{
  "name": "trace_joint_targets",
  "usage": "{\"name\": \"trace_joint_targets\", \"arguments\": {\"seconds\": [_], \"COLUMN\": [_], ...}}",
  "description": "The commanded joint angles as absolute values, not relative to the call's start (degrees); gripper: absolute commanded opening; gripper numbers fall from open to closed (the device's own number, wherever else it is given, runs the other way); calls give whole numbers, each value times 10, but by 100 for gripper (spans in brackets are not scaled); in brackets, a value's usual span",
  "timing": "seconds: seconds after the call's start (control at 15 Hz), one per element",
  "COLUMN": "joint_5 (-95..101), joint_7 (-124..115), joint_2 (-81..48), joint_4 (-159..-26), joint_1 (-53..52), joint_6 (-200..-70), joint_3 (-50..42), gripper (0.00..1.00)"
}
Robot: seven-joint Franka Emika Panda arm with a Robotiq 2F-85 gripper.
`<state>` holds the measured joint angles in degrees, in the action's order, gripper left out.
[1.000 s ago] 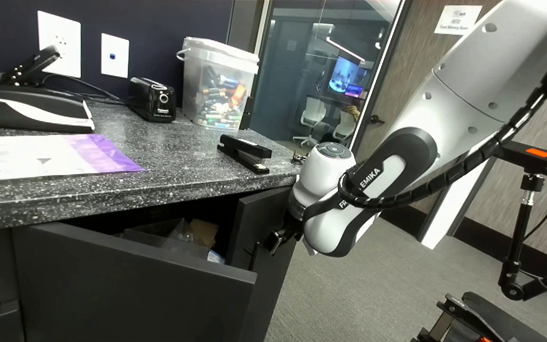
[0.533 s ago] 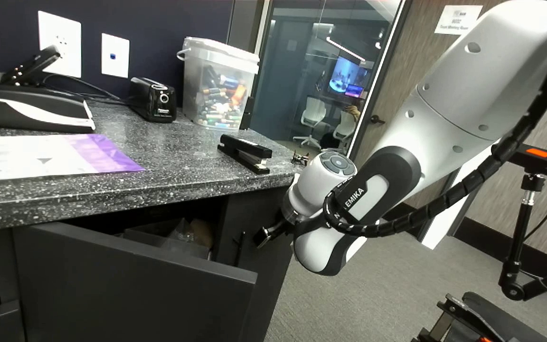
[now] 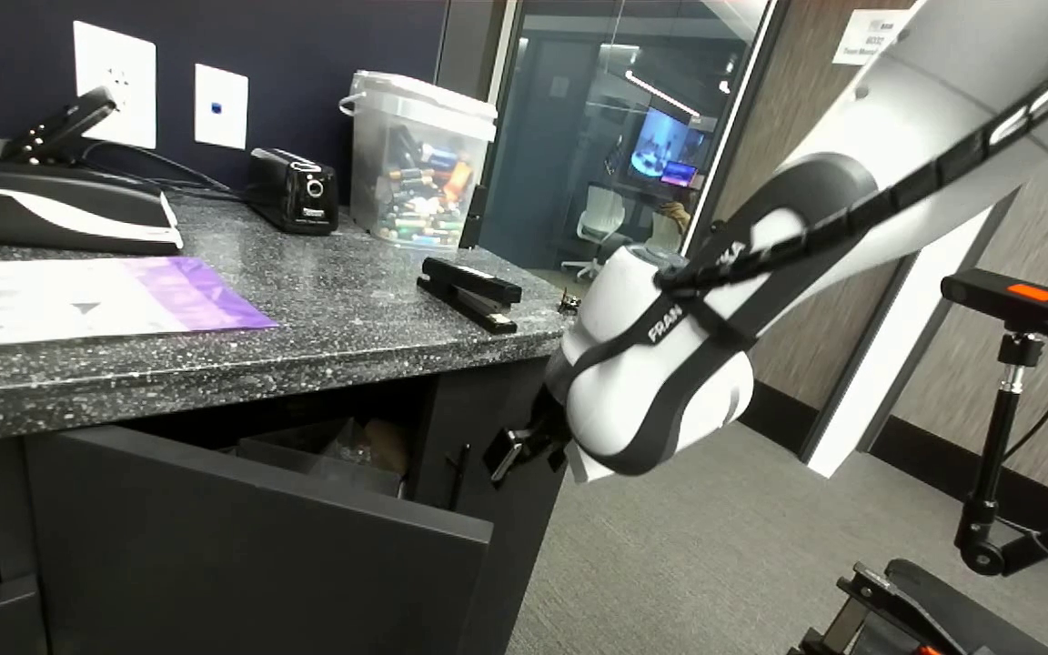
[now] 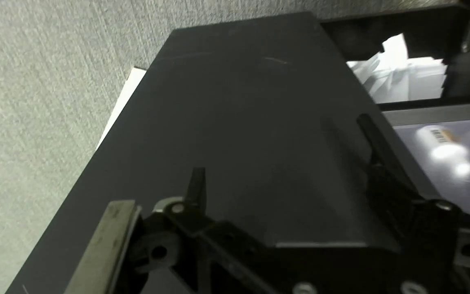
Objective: Close the right door of the cabinet
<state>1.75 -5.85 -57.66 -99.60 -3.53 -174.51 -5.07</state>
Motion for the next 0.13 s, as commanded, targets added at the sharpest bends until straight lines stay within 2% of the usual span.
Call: {"name": "trace_joint_targets", "arguments": {"seconds": [0.0, 0.07], "joint_5": [11, 11], "joint_7": [-48, -48], "joint_2": [-557, -553], "joint_4": [-1005, -1006], "joint_1": [-29, -29], "joint_6": [-1730, -1730], "joint_3": [-43, -45], "gripper": [100, 100]}}
